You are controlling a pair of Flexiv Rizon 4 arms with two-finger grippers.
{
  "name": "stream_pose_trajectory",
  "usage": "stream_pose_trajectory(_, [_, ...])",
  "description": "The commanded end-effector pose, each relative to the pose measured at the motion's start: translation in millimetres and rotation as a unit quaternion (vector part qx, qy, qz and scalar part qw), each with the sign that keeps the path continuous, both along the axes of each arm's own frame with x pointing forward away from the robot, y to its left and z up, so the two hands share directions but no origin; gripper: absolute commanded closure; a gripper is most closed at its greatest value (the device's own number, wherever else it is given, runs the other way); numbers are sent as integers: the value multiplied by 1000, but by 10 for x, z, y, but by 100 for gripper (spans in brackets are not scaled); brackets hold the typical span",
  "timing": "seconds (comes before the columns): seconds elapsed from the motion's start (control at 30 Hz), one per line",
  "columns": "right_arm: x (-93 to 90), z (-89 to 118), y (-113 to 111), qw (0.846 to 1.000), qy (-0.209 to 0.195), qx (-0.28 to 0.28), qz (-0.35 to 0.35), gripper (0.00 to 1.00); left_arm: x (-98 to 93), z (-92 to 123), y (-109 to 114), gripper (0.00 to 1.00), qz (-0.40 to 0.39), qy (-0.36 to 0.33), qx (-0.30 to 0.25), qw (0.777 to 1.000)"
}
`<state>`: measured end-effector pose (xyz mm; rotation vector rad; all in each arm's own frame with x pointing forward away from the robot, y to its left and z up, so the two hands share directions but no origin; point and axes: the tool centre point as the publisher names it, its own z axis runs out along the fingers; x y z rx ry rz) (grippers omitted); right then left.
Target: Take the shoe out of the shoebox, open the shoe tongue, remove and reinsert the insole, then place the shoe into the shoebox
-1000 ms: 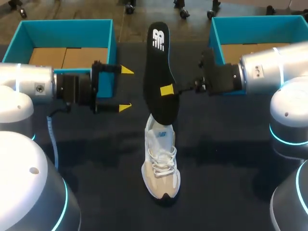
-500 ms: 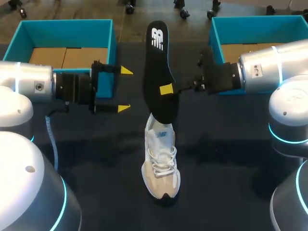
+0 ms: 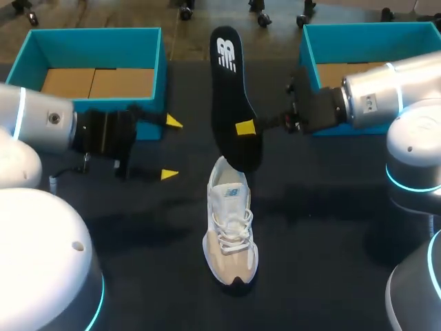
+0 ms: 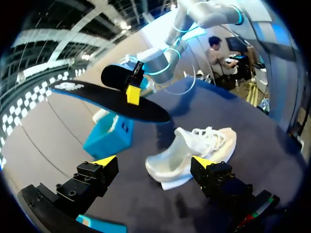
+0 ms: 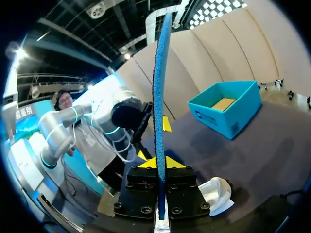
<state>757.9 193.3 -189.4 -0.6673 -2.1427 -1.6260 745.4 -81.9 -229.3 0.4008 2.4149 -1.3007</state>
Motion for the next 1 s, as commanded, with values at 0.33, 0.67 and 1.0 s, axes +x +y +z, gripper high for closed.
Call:
stream_pose_trajectory(0.33, [57,-101,70,1000,3,10,7,100,-81,-38,-8,0,22,-4,34,999])
stream_pose_trajectory(0.67, [57,-101,70,1000,3,10,7,100,-81,-38,-8,0,22,-4,34,999])
stream_pose_trajectory(1.0, [113,-268,64,999,-33,12,3,100,-70,-317,27,0,0,56,57,997])
